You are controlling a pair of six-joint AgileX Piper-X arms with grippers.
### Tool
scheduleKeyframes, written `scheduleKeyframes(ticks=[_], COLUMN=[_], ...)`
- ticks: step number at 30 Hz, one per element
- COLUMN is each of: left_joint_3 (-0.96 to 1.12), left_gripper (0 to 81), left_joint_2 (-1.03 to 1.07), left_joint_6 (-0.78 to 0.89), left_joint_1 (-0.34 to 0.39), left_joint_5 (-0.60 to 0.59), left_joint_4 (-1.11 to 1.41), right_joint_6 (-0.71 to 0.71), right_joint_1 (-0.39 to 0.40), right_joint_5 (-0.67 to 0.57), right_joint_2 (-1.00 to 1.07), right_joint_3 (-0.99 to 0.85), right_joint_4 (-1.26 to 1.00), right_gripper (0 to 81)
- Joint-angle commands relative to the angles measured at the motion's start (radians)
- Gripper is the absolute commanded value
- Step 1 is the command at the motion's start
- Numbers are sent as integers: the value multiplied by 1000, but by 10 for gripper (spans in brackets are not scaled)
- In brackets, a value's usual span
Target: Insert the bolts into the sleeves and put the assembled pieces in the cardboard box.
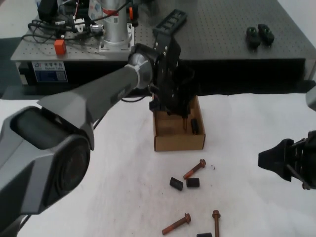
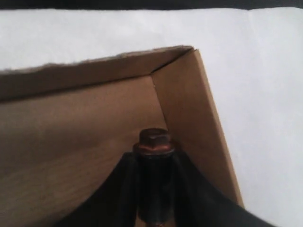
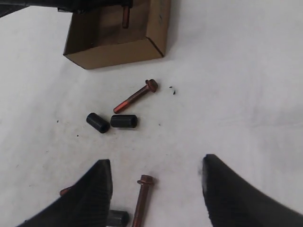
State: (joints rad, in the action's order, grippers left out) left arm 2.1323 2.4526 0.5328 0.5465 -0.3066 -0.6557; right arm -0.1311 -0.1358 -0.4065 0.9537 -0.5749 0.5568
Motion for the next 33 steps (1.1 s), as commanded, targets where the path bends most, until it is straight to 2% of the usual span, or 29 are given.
scheduleKeyframes(ticks=[1, 5, 7, 12, 17, 25, 29, 33], left_joint_3=[14, 14, 14, 14, 14, -41, -179, -344], left_gripper=[81, 262, 302, 303, 303, 303, 303, 303], left_joint_2=[-2, -2, -2, -20, -107, -319, -443, -551], left_joint_6=[25, 32, 32, 36, -35, -292, -329, -331], left_joint_1=[9, 12, 12, -4, -31, -61, -61, -61], left_joint_5=[-20, -28, -63, -133, -99, 130, 147, 147], left_joint_4=[6, 6, 6, -8, -88, -279, -255, -200], right_joint_6=[12, 17, 16, -8, -79, -95, -100, -96], right_joint_1=[-1, 26, 76, 238, 363, 471, 488, 488], right_joint_5=[68, 116, 149, 253, 294, 301, 323, 352], right_joint_2=[-3, 45, 80, 207, 374, 604, 662, 703], right_joint_3=[-6, -12, -12, -32, -86, -194, -210, -210], right_joint_4=[19, 76, 82, 81, 81, 87, 82, 84], right_gripper=[421, 421, 421, 421, 419, 398, 309, 263])
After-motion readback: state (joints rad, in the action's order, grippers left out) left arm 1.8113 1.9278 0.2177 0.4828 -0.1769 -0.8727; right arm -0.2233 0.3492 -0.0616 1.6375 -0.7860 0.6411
